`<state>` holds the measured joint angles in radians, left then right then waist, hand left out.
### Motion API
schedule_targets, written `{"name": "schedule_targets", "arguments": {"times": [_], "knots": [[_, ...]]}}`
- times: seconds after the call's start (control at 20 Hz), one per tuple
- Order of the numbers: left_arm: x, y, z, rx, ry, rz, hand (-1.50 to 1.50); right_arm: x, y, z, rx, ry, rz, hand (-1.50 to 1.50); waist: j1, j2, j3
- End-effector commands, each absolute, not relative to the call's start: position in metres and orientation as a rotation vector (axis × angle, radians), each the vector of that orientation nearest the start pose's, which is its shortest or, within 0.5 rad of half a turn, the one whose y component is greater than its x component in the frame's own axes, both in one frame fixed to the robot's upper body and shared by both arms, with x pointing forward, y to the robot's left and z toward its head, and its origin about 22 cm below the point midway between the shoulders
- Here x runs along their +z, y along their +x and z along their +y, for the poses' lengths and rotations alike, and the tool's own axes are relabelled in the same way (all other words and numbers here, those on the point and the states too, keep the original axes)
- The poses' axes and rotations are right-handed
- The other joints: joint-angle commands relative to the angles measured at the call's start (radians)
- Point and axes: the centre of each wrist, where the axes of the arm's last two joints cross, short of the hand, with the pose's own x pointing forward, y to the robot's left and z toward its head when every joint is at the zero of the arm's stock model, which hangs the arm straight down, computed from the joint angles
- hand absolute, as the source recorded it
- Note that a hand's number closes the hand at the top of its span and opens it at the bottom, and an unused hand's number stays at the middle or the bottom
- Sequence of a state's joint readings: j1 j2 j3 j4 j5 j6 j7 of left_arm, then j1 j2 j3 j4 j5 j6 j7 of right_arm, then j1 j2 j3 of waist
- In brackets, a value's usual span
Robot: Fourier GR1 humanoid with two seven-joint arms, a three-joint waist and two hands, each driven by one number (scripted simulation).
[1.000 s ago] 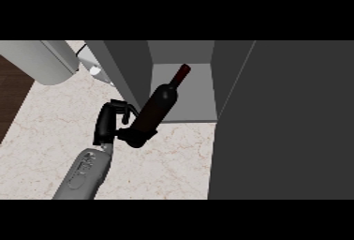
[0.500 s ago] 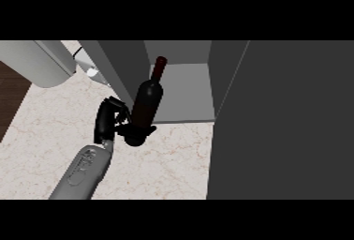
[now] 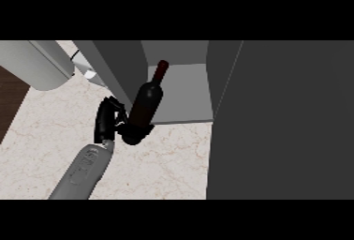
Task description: Pick up the wine, place it into the cabinet and close the cabinet
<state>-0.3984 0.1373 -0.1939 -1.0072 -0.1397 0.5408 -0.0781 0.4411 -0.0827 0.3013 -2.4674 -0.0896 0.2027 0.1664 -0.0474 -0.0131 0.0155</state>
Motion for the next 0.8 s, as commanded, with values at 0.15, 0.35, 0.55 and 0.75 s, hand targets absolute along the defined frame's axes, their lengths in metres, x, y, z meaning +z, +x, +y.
{"name": "schedule_targets", "arguments": {"times": [0.15, 0.35, 0.55, 0.75], "knots": [[-0.024, 0.344, 0.118, -0.283, 0.442, -1.514, 1.50, 0.144, 0.103, -0.211, 0.219, 0.404, -1.897, -1.50, -0.064, 0.033, -0.015], [-0.033, 0.343, 0.128, -0.219, 0.484, -1.479, 1.50, 0.145, 0.102, -0.208, 0.223, 0.425, -1.908, -1.50, -0.063, 0.035, -0.017], [-0.024, 0.348, 0.131, -0.197, 0.469, -1.521, 1.50, 0.145, 0.103, -0.212, 0.220, 0.410, -1.895, -1.50, -0.067, 0.036, -0.017], [-0.012, 0.357, 0.135, -0.149, 0.486, -1.526, 1.50, 0.139, 0.106, -0.208, 0.242, 0.445, -1.879, -1.50, -0.088, 0.042, -0.017]]}}
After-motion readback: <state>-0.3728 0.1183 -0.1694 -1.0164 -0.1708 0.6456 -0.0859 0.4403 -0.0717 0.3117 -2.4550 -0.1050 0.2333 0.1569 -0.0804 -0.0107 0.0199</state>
